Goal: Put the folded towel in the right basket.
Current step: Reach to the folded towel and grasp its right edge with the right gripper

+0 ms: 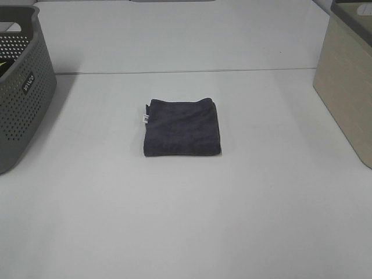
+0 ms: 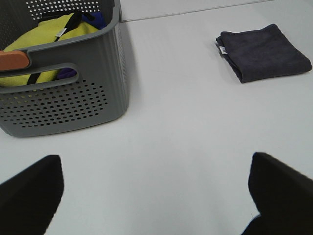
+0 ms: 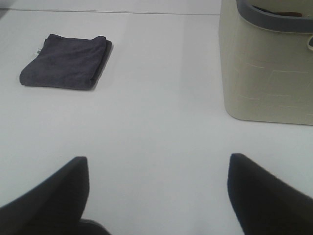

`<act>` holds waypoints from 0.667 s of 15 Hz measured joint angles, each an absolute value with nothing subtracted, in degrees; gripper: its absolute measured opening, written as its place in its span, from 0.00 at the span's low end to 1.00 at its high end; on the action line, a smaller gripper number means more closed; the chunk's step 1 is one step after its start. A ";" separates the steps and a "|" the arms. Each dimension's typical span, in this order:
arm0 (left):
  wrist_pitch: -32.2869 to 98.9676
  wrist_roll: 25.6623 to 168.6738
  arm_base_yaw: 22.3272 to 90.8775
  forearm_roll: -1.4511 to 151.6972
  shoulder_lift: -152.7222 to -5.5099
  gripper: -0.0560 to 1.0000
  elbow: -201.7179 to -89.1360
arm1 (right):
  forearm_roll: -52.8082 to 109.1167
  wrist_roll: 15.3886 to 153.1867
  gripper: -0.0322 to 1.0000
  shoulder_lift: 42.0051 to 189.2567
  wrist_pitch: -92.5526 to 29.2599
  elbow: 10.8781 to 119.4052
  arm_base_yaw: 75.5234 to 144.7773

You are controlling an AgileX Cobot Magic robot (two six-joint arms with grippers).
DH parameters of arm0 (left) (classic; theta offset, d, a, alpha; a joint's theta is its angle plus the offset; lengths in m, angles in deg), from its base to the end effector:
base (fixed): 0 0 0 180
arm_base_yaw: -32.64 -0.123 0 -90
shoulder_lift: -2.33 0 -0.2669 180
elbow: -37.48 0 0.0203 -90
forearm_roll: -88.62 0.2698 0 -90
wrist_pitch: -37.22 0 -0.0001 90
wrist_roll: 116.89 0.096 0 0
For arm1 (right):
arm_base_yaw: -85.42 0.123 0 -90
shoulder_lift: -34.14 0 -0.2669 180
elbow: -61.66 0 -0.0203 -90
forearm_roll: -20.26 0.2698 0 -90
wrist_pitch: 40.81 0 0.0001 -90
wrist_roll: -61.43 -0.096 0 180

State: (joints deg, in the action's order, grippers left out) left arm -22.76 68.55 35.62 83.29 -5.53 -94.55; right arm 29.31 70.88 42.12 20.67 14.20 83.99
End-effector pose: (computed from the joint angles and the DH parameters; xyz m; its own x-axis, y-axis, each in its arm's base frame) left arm 0.0332 -0.0095 0.2862 -0.4266 0.0704 -0.9017 0.1450 0.9894 0.0087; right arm 0.0316 0.0125 0.2871 -0.4373 -0.0772 -0.8960 -0.1382 0.9902 -0.0178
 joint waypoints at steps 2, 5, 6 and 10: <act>-22.76 68.55 35.62 83.29 -5.53 0.98 -94.55 | 29.31 70.88 0.75 42.12 20.67 14.20 83.99; -22.76 68.55 35.62 83.29 -5.53 0.98 -94.55 | 29.31 70.88 0.75 42.12 20.67 14.20 83.99; -22.76 68.55 35.62 83.29 -5.53 0.98 -94.55 | 29.31 70.88 0.75 42.12 20.67 14.20 83.99; -22.76 68.55 35.62 83.29 -5.53 0.98 -94.55 | 29.31 70.88 0.75 42.12 20.67 14.20 83.99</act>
State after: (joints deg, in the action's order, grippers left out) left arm -22.76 68.55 35.62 83.29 -5.53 -94.55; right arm 29.31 70.88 42.12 20.67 14.20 83.99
